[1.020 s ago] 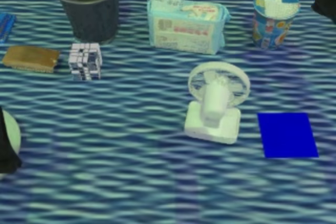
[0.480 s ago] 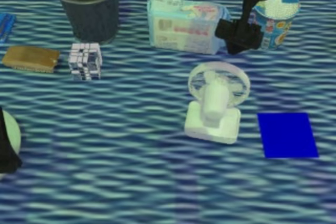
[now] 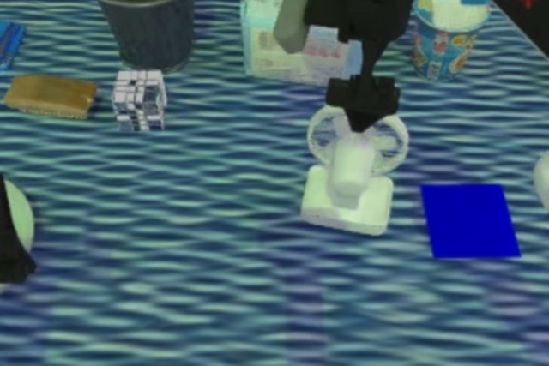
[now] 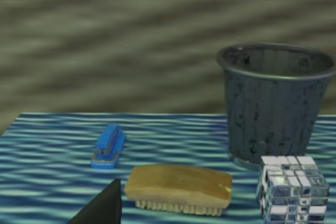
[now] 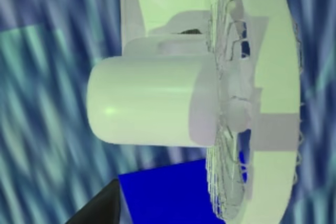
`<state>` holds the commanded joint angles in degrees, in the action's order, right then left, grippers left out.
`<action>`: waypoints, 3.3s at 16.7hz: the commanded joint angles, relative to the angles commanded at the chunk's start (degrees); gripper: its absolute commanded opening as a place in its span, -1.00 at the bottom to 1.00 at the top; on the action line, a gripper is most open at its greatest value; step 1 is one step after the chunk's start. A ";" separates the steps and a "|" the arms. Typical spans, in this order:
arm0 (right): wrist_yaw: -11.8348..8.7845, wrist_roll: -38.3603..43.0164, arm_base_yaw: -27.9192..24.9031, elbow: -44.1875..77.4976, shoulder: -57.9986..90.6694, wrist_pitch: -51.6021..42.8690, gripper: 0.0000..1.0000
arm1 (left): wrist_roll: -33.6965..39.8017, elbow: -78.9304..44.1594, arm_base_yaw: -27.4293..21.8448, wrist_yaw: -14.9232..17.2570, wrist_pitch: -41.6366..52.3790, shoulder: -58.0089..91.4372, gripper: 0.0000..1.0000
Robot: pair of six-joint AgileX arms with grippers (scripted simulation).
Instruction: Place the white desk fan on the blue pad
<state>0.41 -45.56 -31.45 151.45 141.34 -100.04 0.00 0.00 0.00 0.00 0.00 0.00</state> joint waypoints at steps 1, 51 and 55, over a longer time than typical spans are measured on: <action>0.00 0.00 0.00 0.00 0.00 0.00 1.00 | 0.00 0.00 0.00 0.00 0.00 0.00 1.00; 0.01 0.00 -0.34 -1.87 -0.83 1.93 -1.00 | 0.00 0.00 0.00 0.00 0.00 0.00 1.00; 0.02 0.03 -0.40 0.60 -0.10 -0.32 -1.00 | 0.00 0.00 0.00 0.00 0.00 0.00 1.00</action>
<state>0.43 -45.53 -31.84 152.05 141.24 -100.36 0.00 0.00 0.00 0.00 0.00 0.00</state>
